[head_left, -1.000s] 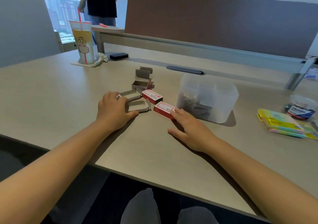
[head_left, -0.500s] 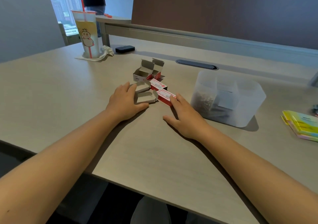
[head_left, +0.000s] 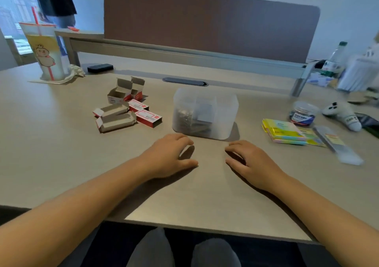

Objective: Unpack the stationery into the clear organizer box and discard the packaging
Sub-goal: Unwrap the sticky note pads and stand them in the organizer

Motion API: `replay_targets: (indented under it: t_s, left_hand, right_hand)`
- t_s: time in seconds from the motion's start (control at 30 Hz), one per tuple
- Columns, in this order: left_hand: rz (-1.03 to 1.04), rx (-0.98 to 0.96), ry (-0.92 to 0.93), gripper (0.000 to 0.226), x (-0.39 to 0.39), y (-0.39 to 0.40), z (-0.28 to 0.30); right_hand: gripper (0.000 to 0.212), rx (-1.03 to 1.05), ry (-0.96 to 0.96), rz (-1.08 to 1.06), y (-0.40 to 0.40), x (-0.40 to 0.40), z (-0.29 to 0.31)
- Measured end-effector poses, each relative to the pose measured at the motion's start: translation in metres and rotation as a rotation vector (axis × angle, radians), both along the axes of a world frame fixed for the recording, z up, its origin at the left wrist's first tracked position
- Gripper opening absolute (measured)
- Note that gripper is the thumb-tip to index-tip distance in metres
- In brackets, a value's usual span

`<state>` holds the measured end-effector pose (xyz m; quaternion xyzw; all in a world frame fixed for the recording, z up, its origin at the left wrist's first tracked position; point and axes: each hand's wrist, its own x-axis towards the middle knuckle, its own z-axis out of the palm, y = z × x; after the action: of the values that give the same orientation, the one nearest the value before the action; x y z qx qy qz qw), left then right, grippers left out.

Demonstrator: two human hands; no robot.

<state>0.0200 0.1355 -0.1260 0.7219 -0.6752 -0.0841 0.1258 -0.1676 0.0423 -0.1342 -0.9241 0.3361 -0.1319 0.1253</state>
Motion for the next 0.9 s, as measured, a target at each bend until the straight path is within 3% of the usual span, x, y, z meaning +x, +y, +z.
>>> replay_targets:
  t_s: [0.2, 0.4, 0.53, 0.7, 0.8, 0.9]
  left_hand:
    - [-0.128, -0.028, -0.105, 0.055, -0.045, -0.039, -0.007]
    - [-0.132, -0.050, -0.141, 0.056, -0.053, -0.057, -0.011]
    - [-0.124, -0.060, -0.118, 0.055, -0.051, -0.058, -0.013]
    - [-0.117, -0.074, -0.114, 0.054, -0.050, -0.063, -0.012]
    - [-0.115, -0.090, -0.111, 0.051, -0.050, -0.064, -0.013]
    - [-0.104, -0.146, -0.008, 0.047, -0.050, -0.063, -0.012]
  right_hand:
    - [0.036, -0.099, -0.148, -0.260, -0.038, -0.042, -0.005]
    - [0.055, -0.199, -0.027, -0.484, -0.079, -0.047, -0.005]
    - [0.047, -0.272, 0.038, -0.527, -0.094, -0.047, -0.006]
    - [0.037, -0.289, -0.027, -0.492, -0.087, -0.048, -0.003]
    - [0.031, -0.289, -0.173, -0.455, -0.079, -0.050, -0.002]
    - [0.026, -0.258, -0.491, -0.418, -0.068, -0.050, 0.005]
